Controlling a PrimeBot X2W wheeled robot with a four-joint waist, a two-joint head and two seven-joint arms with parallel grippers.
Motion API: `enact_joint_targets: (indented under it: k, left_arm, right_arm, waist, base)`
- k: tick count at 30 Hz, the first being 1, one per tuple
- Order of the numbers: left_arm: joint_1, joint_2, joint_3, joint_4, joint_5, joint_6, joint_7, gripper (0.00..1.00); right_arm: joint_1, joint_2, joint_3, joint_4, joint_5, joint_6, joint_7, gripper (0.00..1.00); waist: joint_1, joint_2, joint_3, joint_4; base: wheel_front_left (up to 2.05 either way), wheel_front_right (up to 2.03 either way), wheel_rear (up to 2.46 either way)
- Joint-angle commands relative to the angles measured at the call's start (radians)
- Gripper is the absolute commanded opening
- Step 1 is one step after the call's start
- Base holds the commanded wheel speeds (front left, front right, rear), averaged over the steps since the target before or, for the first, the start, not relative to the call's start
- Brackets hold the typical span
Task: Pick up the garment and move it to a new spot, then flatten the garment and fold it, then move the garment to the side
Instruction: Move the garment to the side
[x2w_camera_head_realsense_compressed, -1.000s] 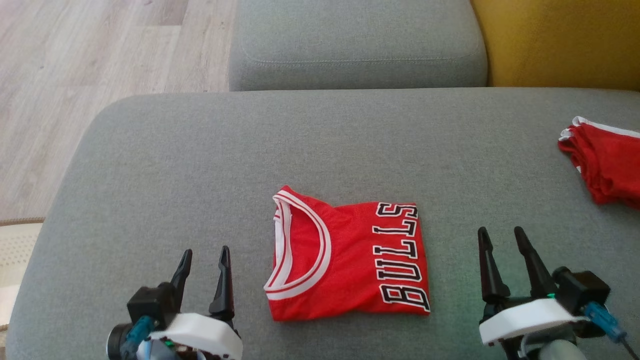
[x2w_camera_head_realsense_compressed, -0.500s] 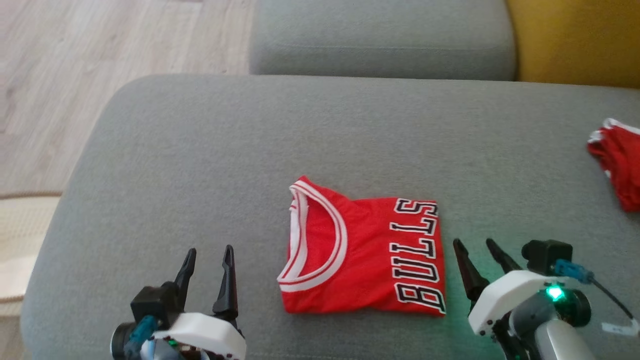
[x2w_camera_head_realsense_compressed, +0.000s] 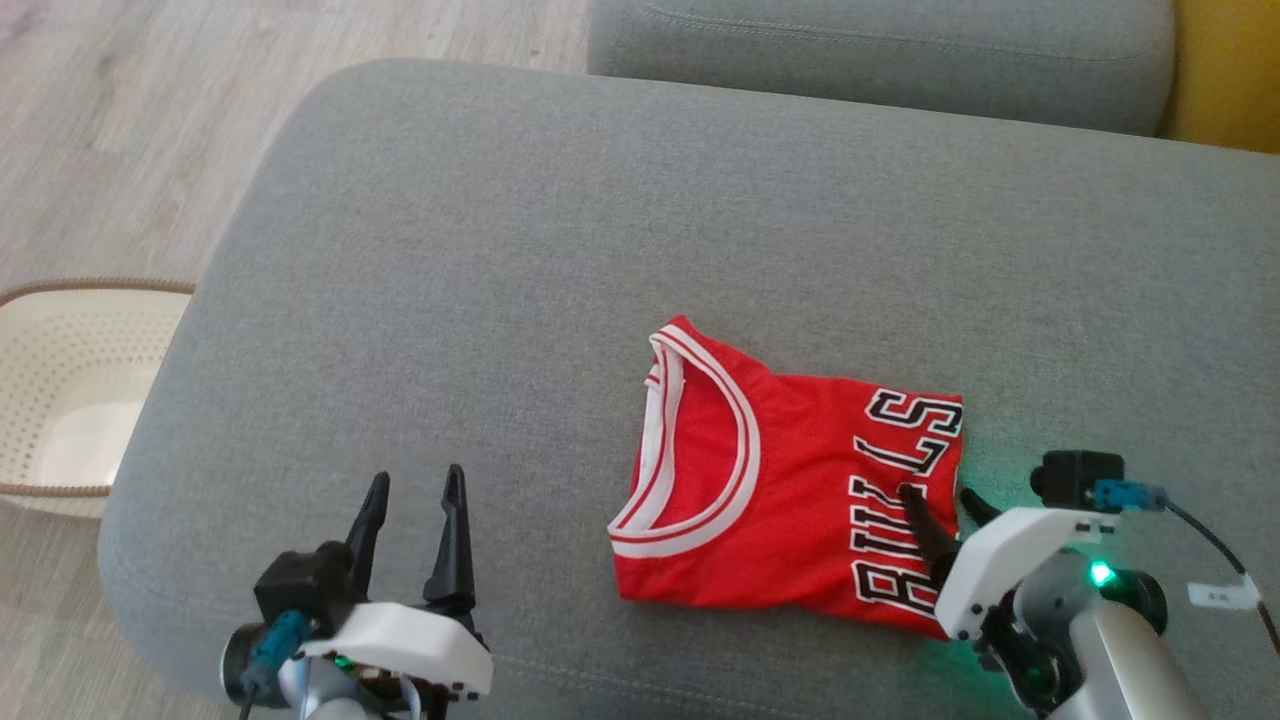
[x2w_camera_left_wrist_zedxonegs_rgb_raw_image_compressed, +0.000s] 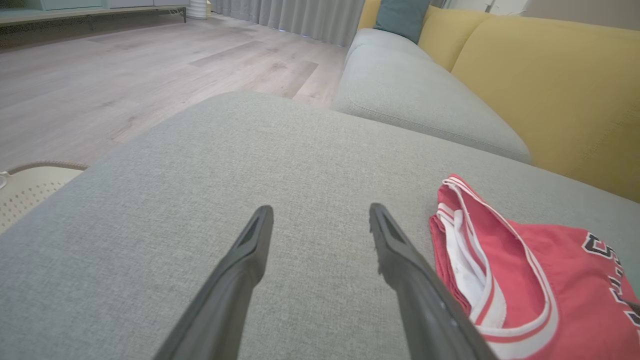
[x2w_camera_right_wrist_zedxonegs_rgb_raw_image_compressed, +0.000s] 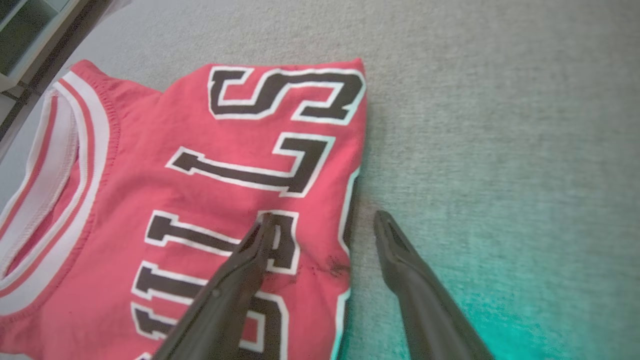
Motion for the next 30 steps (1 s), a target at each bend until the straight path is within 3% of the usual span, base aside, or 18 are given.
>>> enact_joint_targets:
  k: [1, 2, 3, 6, 7, 16, 22, 23, 30]
  left_arm:
    - [-0.046, -0.004, 0.039, -0.029, 0.005, -0.003, -0.013, 1.00]
    - [-0.046, -0.005, 0.040, -0.029, 0.006, -0.004, -0.013, 1.00]
    - [-0.047, -0.005, 0.042, -0.029, 0.006, -0.005, -0.013, 1.00]
    - [-0.047, -0.006, 0.048, -0.030, 0.009, -0.004, -0.013, 1.00]
    - [-0.047, -0.006, 0.049, -0.031, 0.010, -0.004, -0.013, 1.00]
    - [-0.051, -0.007, 0.054, -0.048, 0.021, -0.015, -0.013, 1.00]
    - [-0.060, -0.008, 0.050, -0.066, 0.030, -0.020, -0.013, 1.00]
    - [-0.060, -0.008, 0.050, -0.066, 0.030, -0.020, -0.013, 1.00]
    - [-0.086, -0.007, 0.051, -0.075, 0.051, -0.027, -0.013, 1.00]
  right_arm:
    - [-0.035, -0.003, 0.040, -0.006, 0.016, -0.001, 0.027, 1.00]
    - [-0.036, -0.003, 0.047, -0.001, 0.025, -0.001, 0.040, 0.82]
    - [-0.038, -0.003, 0.052, 0.002, 0.031, -0.001, 0.049, 0.53]
    - [-0.043, -0.003, 0.060, 0.006, 0.037, -0.001, 0.058, 0.23]
    - [-0.046, -0.003, 0.061, 0.005, 0.039, -0.001, 0.054, 0.00]
    - [-0.089, -0.029, 0.015, -0.056, -0.005, -0.001, -0.032, 0.00]
    - [-0.104, -0.066, -0.034, -0.144, -0.034, -0.001, -0.037, 0.00]
    - [-0.104, -0.066, -0.034, -0.144, -0.034, -0.001, -0.037, 0.00]
    - [-0.118, -0.083, -0.060, -0.253, -0.040, -0.001, -0.026, 0.00]
  waist:
    - [0.0000, 0.0000, 0.005, 0.008]
    - [0.0000, 0.0000, 0.005, 0.009]
    - [0.0000, 0.0000, 0.006, 0.009]
    - [0.0000, 0.0000, 0.007, 0.005]
    - [0.0000, 0.0000, 0.007, 0.000]
    - [0.0000, 0.0000, 0.021, -0.105]
    - [0.0000, 0.0000, 0.055, -0.253]
    - [0.0000, 0.0000, 0.055, -0.253]
    - [0.0000, 0.0000, 0.121, -0.462]
  base:
    - [0.00, 0.00, 0.00]
    - [0.00, 0.00, 0.00]
    - [0.00, 0.00, 0.00]
    - [0.00, 0.00, 0.00]
    - [0.00, 0.00, 0.00]
    - [0.00, 0.00, 0.00]
    - [0.00, 0.00, 0.00]
    - [0.00, 0.00, 0.00]
    - [0.00, 0.00, 0.00]
